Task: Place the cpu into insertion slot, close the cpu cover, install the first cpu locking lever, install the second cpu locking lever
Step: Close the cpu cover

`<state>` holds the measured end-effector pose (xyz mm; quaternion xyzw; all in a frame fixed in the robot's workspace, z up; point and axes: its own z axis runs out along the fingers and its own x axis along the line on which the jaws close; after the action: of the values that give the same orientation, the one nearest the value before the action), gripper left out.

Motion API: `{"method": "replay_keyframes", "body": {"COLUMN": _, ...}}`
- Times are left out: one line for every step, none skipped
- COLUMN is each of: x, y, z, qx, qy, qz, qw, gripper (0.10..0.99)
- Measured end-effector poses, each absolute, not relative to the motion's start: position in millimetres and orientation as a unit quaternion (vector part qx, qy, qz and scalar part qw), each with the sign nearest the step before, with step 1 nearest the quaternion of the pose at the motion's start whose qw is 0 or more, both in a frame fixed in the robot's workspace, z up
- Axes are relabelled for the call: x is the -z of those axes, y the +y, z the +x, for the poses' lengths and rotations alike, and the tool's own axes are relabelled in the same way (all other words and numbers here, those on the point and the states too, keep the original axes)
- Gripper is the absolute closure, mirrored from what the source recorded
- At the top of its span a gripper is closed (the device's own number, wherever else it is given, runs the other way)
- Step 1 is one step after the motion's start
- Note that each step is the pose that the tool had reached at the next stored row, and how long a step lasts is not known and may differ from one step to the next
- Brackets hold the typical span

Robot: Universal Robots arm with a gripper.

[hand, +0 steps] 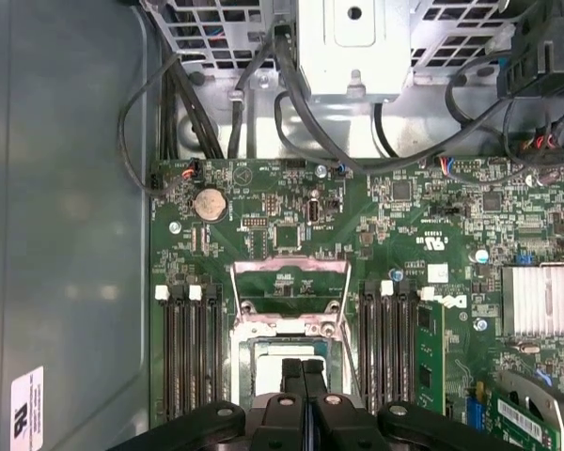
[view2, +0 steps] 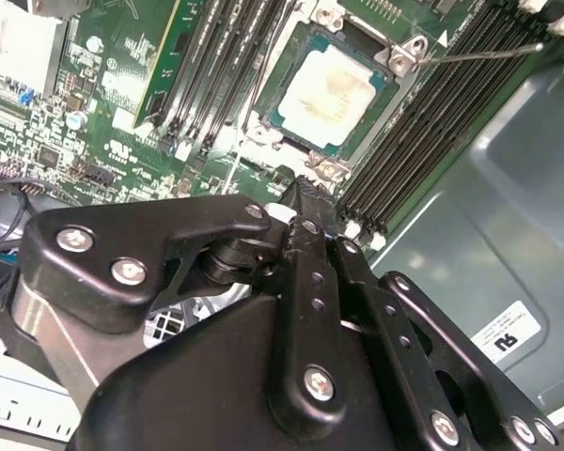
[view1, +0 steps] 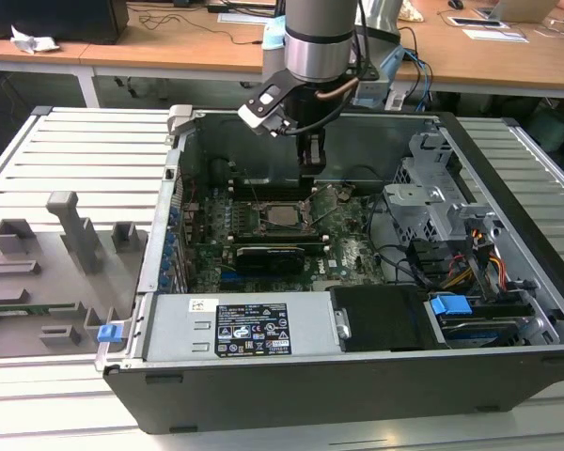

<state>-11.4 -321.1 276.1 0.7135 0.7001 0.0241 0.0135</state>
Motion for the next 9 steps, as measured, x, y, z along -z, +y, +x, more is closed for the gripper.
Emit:
{"method": "replay_keyframes", "body": {"x": -276, "y": -321, "z": -10, "qx": -0.024, "qy": 0.700, "qz": 0.713, "qw": 0.013, "gripper": 0.980}}
{"method": "replay_keyframes", "body": {"x": -276, "y": -321, "z": -9, "qx": -0.024, "qy": 0.700, "qz": 0.713, "qw": 0.013, "gripper": 0.980}}
{"method": "replay_keyframes", "body": {"x": -276, "y": -321, "z": -8, "qx": -0.024, "qy": 0.700, "qz": 0.713, "qw": 0.013, "gripper": 0.980}}
{"method": "replay_keyframes", "body": {"x": -276, "y": -321, "z": -6, "qx": -0.024, "qy": 0.700, "qz": 0.713, "qw": 0.013, "gripper": 0.980}}
{"method": "replay_keyframes", "body": {"x": -276, "y": -321, "z": -4, "qx": -0.024, "qy": 0.700, "qz": 0.713, "qw": 0.013, "gripper": 0.980}}
{"method": "replay_keyframes", "body": {"x": -276, "y": -321, "z": -2, "qx": -0.024, "qy": 0.700, "qz": 0.713, "qw": 0.013, "gripper": 0.980}}
{"method": "replay_keyframes", "body": {"x": -276, "y": -321, "z": -1, "qx": -0.024, "qy": 0.700, "qz": 0.713, "qw": 0.013, "gripper": 0.980}}
{"method": "replay_keyframes", "body": {"x": -276, "y": -321, "z": 2, "qx": -0.024, "qy": 0.700, "qz": 0.713, "qw": 0.013, "gripper": 0.980}}
{"method": "replay_keyframes", "body": {"x": -276, "y": -321, "z": 3, "qx": -0.024, "qy": 0.700, "qz": 0.713, "qw": 0.013, "gripper": 0.980}}
